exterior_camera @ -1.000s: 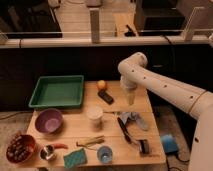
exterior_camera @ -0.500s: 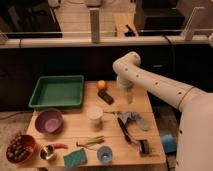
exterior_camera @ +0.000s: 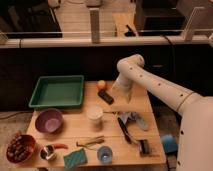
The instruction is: Place eraser in table surface
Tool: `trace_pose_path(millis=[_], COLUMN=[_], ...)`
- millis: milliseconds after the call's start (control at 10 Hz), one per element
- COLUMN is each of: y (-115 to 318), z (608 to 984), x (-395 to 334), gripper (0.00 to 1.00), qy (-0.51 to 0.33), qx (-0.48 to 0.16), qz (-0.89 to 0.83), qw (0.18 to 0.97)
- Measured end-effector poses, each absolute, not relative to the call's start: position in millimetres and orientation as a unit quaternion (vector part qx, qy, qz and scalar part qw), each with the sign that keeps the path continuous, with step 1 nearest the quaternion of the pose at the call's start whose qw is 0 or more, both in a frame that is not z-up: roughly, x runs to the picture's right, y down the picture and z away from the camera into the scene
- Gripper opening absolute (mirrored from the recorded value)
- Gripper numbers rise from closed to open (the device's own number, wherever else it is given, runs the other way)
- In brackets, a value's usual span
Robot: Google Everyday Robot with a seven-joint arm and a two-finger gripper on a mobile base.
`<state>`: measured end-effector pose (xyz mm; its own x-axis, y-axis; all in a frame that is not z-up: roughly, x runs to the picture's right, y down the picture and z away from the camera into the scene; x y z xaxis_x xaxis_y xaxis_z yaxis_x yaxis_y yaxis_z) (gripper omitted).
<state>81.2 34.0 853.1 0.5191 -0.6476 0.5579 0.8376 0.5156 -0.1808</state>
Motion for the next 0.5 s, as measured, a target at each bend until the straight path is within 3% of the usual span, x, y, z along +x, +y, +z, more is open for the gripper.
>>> trace_pose_path(millis=[500], y=[51], z=[864], x=[36], gripper=[0.80], qy=[-0.291], qx=[-0.120], qz=[-0.586], qw=[0.747])
